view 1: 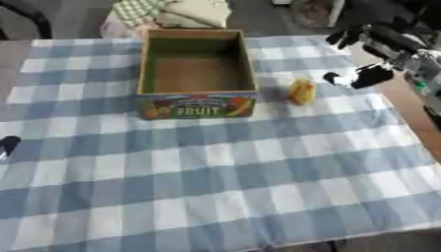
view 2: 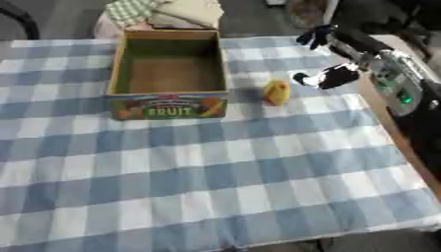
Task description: Pick up objects on the table and place them in the box.
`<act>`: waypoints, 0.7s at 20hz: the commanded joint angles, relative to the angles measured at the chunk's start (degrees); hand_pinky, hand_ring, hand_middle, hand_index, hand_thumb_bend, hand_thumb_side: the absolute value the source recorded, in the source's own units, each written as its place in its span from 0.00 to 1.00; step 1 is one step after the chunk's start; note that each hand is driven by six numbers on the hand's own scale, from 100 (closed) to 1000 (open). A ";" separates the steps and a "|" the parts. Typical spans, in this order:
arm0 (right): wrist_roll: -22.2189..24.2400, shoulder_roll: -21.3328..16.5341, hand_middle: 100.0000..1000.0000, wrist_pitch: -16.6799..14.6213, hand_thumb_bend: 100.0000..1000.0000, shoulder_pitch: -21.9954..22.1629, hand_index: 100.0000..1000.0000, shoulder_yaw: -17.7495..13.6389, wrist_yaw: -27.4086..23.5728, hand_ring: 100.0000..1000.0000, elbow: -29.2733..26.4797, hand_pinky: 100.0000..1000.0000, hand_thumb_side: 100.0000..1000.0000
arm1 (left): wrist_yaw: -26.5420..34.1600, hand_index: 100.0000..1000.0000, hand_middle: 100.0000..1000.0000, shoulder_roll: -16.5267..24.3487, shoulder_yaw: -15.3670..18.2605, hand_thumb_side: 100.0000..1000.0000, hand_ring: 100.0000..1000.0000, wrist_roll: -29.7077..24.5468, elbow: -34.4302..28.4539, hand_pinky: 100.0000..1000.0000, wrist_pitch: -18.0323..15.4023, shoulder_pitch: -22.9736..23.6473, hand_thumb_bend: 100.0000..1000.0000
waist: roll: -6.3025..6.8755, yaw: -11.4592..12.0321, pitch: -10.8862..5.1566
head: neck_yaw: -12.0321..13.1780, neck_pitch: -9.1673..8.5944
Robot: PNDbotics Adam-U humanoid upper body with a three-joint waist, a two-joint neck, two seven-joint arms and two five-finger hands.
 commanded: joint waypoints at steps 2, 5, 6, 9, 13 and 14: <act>-0.26 -0.10 0.69 -0.36 0.30 -2.04 0.85 -0.20 1.99 0.69 2.60 0.75 0.32 | 0.23 0.59 0.44 0.90 0.28 0.08 0.51 -0.22 -0.61 0.72 -0.09 -0.42 0.51 | 0.20 0.02 -1.06 | -0.24 0.35; -0.57 1.01 0.68 -0.38 0.30 -2.99 0.85 -0.24 3.10 0.69 4.93 0.74 0.32 | 0.22 0.59 0.44 0.81 0.22 0.08 0.51 -0.30 -0.61 0.72 -0.13 -0.44 0.51 | 0.25 0.06 -1.13 | -0.28 0.43; -0.68 1.29 0.67 -0.44 0.29 -3.22 0.85 -0.25 3.40 0.69 5.55 0.74 0.32 | 0.22 0.59 0.44 0.80 0.23 0.08 0.51 -0.30 -0.60 0.72 -0.13 -0.43 0.50 | 0.27 0.08 -1.15 | -0.32 0.46; -0.90 2.05 0.67 -0.63 0.28 -3.77 0.84 -0.25 3.93 0.68 6.87 0.74 0.32 | 0.24 0.59 0.44 0.77 0.22 0.08 0.51 -0.30 -0.57 0.72 -0.12 -0.37 0.50 | 0.31 0.11 -1.20 | -0.41 0.53; -0.85 2.81 0.66 -0.84 0.28 -4.23 0.84 -0.11 4.53 0.68 8.01 0.74 0.32 | 0.26 0.59 0.44 0.67 0.18 0.08 0.51 -0.38 -0.56 0.72 -0.16 -0.36 0.50 | 0.35 0.20 -1.24 | -0.52 0.64; -0.81 2.98 0.66 -0.86 0.28 -4.32 0.84 -0.08 4.69 0.68 8.29 0.74 0.32 | 0.25 0.59 0.44 0.68 0.18 0.08 0.51 -0.39 -0.55 0.72 -0.17 -0.33 0.50 | 0.37 0.22 -1.26 | -0.54 0.68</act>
